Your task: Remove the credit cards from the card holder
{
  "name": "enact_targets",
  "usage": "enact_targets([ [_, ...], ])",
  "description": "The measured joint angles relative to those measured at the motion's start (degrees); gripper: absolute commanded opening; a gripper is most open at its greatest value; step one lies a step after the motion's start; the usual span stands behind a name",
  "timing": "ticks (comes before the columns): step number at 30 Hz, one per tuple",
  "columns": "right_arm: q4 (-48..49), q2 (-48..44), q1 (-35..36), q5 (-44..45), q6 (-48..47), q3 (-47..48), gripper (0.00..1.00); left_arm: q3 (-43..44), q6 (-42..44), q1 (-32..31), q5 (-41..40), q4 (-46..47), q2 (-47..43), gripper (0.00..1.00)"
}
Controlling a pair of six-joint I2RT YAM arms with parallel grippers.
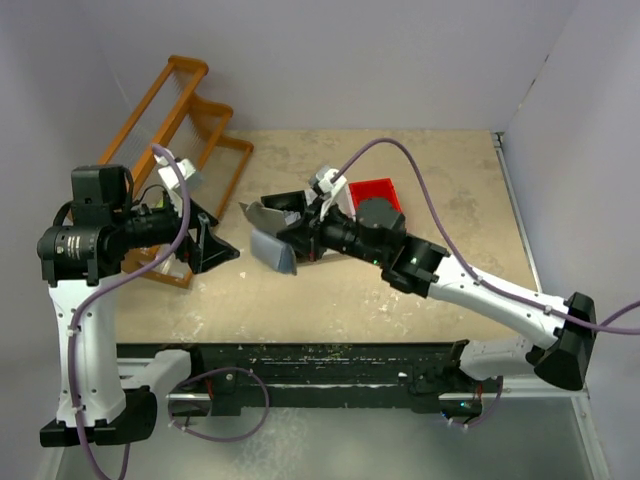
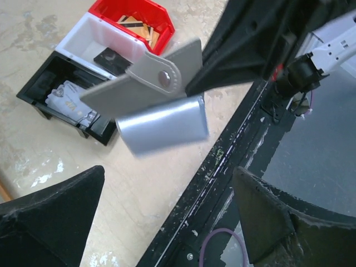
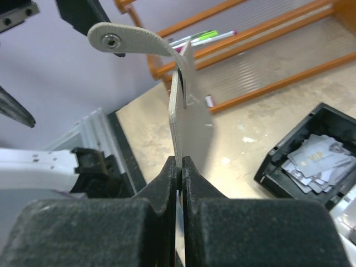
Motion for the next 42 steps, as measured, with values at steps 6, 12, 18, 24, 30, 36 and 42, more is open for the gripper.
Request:
enact_targets([
  [6, 0.81, -0.15, -7.58, -22.01, 5.29, -0.31, 0.0, -3.76, 5.16, 0.0, 3.67, -1.14, -2.51, 0.92],
  [12, 5.95, 2.49, -8.24, -40.3, 10.97, -0.31, 0.0, -8.55, 8.83, 0.0, 4.26, -0.5, -4.72, 0.88],
  [18, 7.37, 4.59, -8.33, -47.3, 13.35, -0.11, 0.0, -10.67, 11.5, 0.0, 3.32, 1.29, -6.08, 0.89],
  [24, 9.09, 6.62, -8.59, -50.73, 15.5, 2.4, 0.0, -11.54, 13.49, 0.0, 8.79, 1.14, -7.82, 0.49],
  [30, 12.76, 9.64, -9.03, -52.3, 18.84, 4.07, 0.09, -12.5, 13.9, 0.0, 15.19, -1.38, -5.07, 0.0],
  [36, 16.59, 9.18, -9.31, -52.19, 21.86, 3.02, 0.66, -12.59, 7.76, 0.0, 17.59, 0.07, -2.62, 0.0],
  [42, 27.1, 0.87, -9.29, -48.85, 24.81, -8.37, 0.67, -13.31, -10.43, -0.11, 22.1, 9.11, -1.77, 0.0],
])
